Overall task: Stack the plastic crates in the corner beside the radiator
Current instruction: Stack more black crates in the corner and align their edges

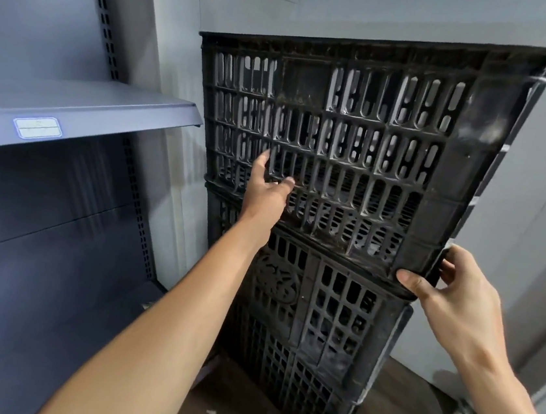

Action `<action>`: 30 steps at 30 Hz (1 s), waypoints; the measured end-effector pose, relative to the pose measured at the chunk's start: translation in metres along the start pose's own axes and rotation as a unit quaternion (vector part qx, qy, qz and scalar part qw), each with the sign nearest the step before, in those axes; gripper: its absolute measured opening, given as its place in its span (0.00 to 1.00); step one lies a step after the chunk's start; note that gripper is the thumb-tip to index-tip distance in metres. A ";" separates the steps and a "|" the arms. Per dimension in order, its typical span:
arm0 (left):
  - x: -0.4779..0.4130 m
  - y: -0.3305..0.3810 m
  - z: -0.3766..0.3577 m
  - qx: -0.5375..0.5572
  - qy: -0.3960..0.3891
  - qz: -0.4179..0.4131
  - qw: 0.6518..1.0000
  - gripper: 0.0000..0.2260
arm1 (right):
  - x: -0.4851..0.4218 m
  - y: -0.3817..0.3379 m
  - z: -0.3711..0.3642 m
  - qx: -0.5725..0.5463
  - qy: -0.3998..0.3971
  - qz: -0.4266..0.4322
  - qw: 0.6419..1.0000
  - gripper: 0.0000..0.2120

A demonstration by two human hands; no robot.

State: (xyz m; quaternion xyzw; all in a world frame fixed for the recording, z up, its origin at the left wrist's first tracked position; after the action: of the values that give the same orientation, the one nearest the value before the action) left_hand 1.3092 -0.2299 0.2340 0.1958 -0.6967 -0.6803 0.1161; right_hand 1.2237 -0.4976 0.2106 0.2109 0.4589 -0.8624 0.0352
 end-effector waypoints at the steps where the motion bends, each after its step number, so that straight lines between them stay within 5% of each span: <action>1: -0.003 -0.001 0.002 -0.001 0.006 0.003 1.000 0.28 | -0.001 0.000 0.000 0.008 0.000 0.000 1.000 0.17; 6: -0.010 -0.024 0.031 0.033 0.140 -0.018 0.989 0.14 | -0.005 0.003 -0.003 0.052 -0.001 0.002 0.999 0.18; 9: -0.025 -0.052 0.059 -0.006 0.244 0.056 0.968 0.06 | -0.005 0.006 -0.005 0.062 0.004 0.000 0.998 0.20; 14: -0.044 -0.063 0.046 0.038 0.096 0.174 0.979 0.16 | -0.003 0.008 -0.009 0.043 0.015 -0.012 0.999 0.24; 30: -0.070 -0.058 0.027 0.085 0.129 0.197 0.968 0.19 | -0.001 0.008 -0.019 0.033 0.021 0.013 0.999 0.21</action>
State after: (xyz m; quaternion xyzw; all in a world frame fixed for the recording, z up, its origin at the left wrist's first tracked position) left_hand 1.3667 -0.1749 0.1824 0.1496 -0.7559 -0.5515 0.3196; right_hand 1.2327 -0.4874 0.1955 0.2357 0.4285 -0.8718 0.0296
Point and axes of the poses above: each hand's wrist, its own x-axis away from the middle knuckle, its own z-axis out of the back of the hand, y = z × x, the point moved 2 cm from there along -x, towards the middle knuckle, and after that the axes turned 1 degree about z, right-handed, at the moved point
